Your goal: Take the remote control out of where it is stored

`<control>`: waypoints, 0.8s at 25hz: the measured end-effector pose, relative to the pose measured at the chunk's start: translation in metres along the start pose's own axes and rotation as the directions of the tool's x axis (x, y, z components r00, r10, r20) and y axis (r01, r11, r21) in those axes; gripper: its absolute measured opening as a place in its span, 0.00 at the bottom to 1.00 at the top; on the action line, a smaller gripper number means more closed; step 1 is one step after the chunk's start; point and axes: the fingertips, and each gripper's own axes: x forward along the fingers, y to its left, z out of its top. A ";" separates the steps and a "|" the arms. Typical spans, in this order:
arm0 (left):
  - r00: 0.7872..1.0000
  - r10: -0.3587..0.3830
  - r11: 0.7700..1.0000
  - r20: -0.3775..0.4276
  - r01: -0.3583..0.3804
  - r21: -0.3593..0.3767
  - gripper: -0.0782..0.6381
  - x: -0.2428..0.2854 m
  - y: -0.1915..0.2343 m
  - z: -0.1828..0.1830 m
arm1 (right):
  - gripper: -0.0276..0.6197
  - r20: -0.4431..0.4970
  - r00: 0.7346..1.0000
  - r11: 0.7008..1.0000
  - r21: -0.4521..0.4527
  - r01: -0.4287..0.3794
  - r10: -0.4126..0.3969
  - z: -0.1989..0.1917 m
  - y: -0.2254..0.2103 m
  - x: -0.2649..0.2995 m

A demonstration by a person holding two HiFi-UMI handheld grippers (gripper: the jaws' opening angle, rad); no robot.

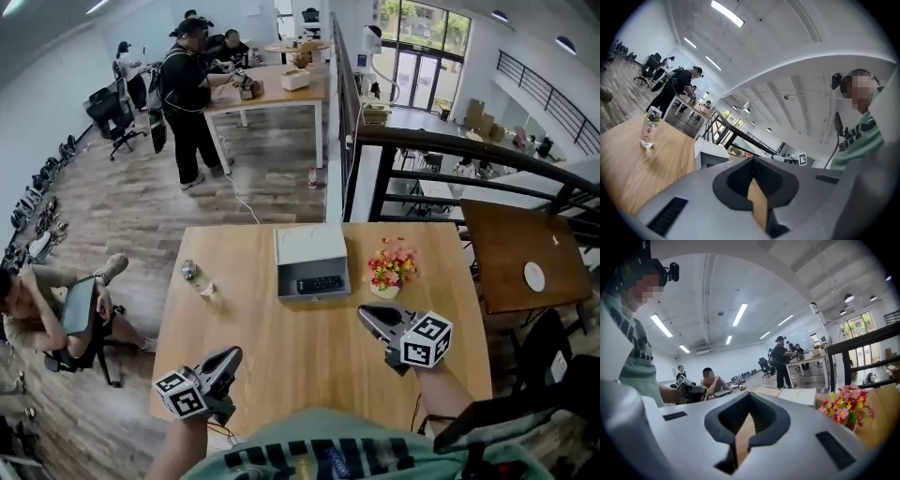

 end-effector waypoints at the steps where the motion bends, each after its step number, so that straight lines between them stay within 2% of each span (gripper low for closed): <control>1: 1.000 0.002 1.000 -0.001 -0.002 0.011 0.11 0.003 -0.002 0.001 | 0.05 -0.004 1.000 1.000 0.001 -0.001 0.001 -0.004 -0.003 -0.002; 5: 1.000 -0.010 0.999 0.000 0.010 0.039 0.11 0.017 -0.003 0.009 | 0.05 -0.027 1.000 1.000 -0.003 0.014 -0.014 -0.006 -0.011 -0.007; 11: 0.996 -0.068 0.996 -0.060 0.072 0.061 0.11 0.048 0.011 0.011 | 0.05 -0.045 0.997 0.997 -0.037 0.067 -0.069 0.004 -0.025 -0.001; 20: 0.992 -0.085 0.995 -0.088 0.089 0.034 0.11 0.055 0.033 0.010 | 0.05 -0.160 0.986 0.985 -0.173 0.020 -0.048 0.028 -0.033 0.045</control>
